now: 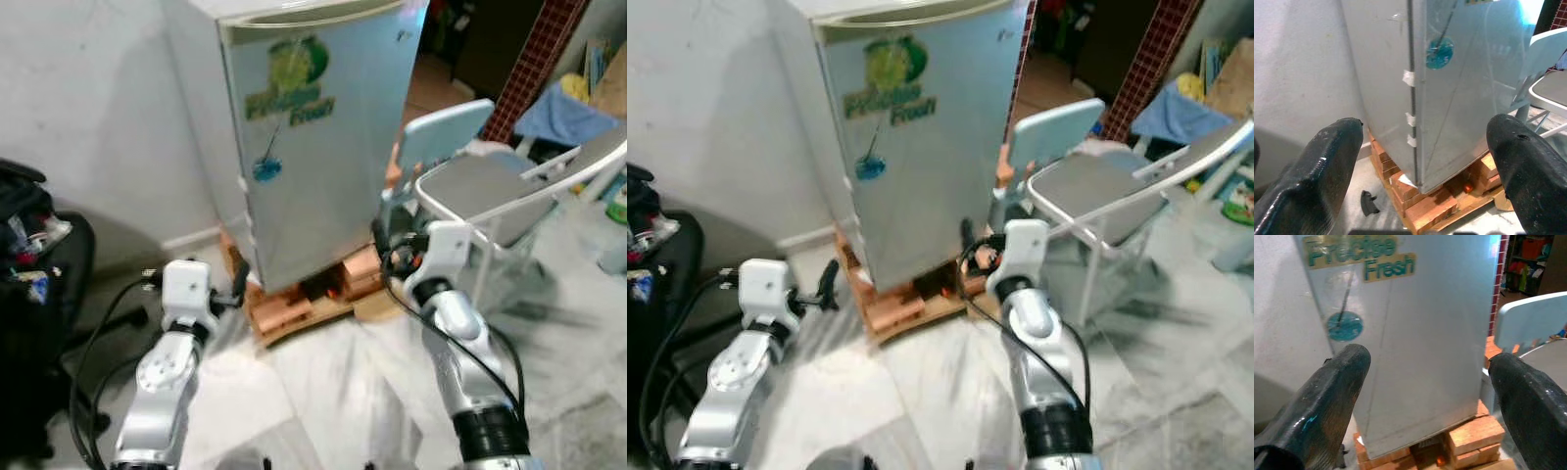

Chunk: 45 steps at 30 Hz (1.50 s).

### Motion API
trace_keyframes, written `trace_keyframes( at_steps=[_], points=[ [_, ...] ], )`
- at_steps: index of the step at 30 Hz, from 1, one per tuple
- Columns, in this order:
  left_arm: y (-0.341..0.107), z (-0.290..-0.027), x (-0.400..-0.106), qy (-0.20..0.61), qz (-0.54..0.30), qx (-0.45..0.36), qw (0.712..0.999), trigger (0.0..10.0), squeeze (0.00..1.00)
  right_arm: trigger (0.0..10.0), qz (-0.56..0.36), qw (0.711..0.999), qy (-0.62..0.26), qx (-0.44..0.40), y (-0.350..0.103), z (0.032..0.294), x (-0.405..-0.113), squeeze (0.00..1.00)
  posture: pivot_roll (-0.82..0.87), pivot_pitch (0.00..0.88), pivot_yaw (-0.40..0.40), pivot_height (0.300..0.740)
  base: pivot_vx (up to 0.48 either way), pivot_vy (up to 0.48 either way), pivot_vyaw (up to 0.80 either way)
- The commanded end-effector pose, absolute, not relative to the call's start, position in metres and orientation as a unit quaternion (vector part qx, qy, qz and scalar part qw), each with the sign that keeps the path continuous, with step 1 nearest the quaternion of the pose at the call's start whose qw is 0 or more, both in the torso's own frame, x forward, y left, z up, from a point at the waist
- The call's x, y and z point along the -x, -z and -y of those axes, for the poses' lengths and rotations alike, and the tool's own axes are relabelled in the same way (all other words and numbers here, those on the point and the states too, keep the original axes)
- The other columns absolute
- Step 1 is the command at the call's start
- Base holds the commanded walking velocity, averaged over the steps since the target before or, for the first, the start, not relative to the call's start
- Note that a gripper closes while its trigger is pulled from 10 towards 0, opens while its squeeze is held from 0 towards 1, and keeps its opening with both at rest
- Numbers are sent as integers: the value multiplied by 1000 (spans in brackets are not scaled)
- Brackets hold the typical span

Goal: Restocking fridge

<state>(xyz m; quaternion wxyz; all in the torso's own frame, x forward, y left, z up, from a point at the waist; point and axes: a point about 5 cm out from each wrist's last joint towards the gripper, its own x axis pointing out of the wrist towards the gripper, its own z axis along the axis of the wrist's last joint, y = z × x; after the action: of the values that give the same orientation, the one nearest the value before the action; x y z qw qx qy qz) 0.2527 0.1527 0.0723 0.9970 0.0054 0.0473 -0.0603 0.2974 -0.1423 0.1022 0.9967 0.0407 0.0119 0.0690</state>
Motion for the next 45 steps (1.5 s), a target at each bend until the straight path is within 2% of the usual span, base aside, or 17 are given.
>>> trace_keyframes(
  at_steps=[1,14,26,31,36,45],
  points=[
    [-78,-144,-254,78,-28,7,997,10000,0,10000,-19,998,-53,-37,-100,153,-296,0,66,0,9,740,0,480,0],
    [-85,-157,-256,40,-26,6,999,10000,0,10000,-1,997,-64,-42,-108,146,-300,0,90,0,6,740,0,86,-38],
    [-87,-155,-254,54,-17,-11,998,10000,0,10000,0,996,-68,-51,-106,142,-297,0,90,0,12,740,0,467,-800],
    [-86,-154,-253,52,-21,0,998,10000,0,10000,-1,996,-68,-52,-105,142,-296,0,90,0,10,740,0,480,-106],
    [-86,-154,-253,50,-17,1,999,10000,0,10000,-3,997,-66,-50,-104,145,-295,0,99,0,-12,740,0,423,0],
    [-86,-159,-250,17,-14,3,1000,10000,0,10000,-9,994,-96,-44,-105,137,-301,0,140,0,-75,740,0,0,0]
  ],
)
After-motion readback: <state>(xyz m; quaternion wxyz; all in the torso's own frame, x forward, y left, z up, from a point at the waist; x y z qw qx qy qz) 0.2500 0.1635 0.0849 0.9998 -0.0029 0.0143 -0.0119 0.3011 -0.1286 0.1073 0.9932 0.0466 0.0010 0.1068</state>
